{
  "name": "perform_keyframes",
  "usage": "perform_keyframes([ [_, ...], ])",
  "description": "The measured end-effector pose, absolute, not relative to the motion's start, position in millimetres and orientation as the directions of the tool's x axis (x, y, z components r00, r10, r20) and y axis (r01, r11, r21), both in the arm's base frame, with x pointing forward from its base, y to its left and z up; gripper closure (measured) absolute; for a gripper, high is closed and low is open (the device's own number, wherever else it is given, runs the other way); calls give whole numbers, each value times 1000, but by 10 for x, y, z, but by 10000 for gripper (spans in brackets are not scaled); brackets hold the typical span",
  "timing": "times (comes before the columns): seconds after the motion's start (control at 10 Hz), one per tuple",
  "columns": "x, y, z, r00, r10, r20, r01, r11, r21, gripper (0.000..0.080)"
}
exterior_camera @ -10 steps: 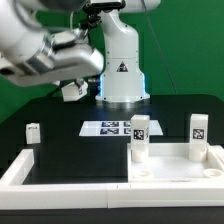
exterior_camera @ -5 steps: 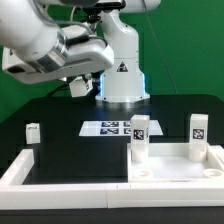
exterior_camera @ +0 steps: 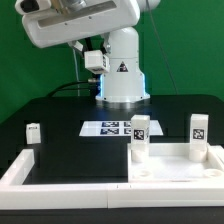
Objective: Assemble square table
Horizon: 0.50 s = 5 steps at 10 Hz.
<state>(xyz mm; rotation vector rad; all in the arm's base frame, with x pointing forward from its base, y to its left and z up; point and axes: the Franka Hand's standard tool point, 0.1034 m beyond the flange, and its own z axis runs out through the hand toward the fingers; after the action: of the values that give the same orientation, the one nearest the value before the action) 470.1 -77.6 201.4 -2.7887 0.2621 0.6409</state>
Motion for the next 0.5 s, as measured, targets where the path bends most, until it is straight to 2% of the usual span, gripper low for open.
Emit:
perform_keyframes([
  [0.2, 4800, -750, 2016, 945, -151, -292, -216, -954, -207, 514],
  [0.3, 4939, -607, 2037, 957, -222, -185, -252, -955, -157, 514],
  [0.5, 5337, -151, 2082, 959, -274, 70, -267, -959, -95, 514],
])
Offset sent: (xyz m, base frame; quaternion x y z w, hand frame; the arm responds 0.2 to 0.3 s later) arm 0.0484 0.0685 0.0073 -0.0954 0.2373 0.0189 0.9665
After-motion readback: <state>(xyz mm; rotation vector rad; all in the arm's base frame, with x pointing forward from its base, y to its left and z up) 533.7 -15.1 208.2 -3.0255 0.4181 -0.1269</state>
